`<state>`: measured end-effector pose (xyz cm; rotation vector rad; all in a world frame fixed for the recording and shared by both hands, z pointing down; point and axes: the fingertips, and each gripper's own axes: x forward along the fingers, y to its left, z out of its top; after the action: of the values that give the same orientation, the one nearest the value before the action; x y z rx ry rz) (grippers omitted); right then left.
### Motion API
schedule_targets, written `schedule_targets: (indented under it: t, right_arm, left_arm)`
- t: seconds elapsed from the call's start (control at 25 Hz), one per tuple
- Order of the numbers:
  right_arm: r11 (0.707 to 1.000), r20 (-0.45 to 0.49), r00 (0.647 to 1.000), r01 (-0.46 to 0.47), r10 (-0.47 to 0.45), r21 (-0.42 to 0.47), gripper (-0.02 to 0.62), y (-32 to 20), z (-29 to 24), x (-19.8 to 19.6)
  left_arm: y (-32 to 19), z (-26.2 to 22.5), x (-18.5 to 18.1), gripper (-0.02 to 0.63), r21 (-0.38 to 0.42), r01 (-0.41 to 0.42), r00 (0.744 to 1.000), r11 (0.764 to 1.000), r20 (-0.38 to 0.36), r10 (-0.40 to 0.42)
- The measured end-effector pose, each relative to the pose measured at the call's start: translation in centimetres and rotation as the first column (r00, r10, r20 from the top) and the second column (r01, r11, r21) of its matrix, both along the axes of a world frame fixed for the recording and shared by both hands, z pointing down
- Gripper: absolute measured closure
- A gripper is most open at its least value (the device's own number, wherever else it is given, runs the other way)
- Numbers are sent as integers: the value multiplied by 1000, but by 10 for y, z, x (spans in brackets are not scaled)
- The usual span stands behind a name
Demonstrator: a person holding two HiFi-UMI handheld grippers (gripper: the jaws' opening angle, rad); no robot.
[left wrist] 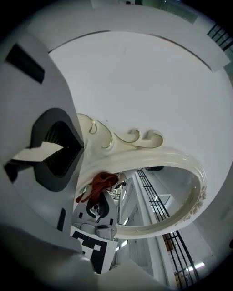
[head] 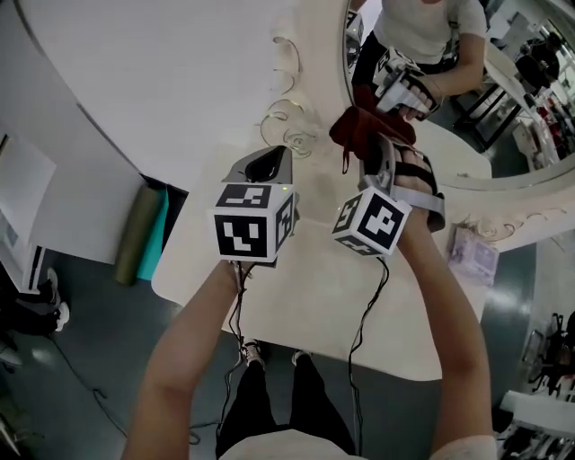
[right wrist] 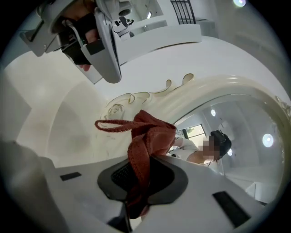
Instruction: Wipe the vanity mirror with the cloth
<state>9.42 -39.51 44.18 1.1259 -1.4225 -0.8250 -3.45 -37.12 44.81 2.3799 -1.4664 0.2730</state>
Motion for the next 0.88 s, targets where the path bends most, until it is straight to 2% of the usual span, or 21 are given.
schedule_targets:
  t: [0.2,0.32,0.44,0.56,0.72,0.88]
  right_arm:
    - [1000,23,1000,-10,9,21,537,4,-22,7]
    - [997,30,999,-19,17,73,537,9,-69,18]
    - [984,26,999,-34,30,174,537,13,-140,33]
    - [950,10,999,-47,46,309,537,18,-223,41]
    - [895,-26,997,-57,76,442,537,34,-317,51]
    - [823,-59,990,-72,127,564,537,41,-408,75]
  left_arm:
    - [-2,-16,8,601,16,-11,1000,1000,-1,11]
    - [-5,-61,21,601,76,-27,1000,997,-6,28]
    - [-10,-126,37,601,174,-49,999,984,-14,52]
    - [-14,-197,47,601,277,-74,996,958,-34,87]
    - [-9,-272,60,601,346,-90,989,934,-79,124]
    - [-11,-346,87,601,443,-102,985,891,-83,154]
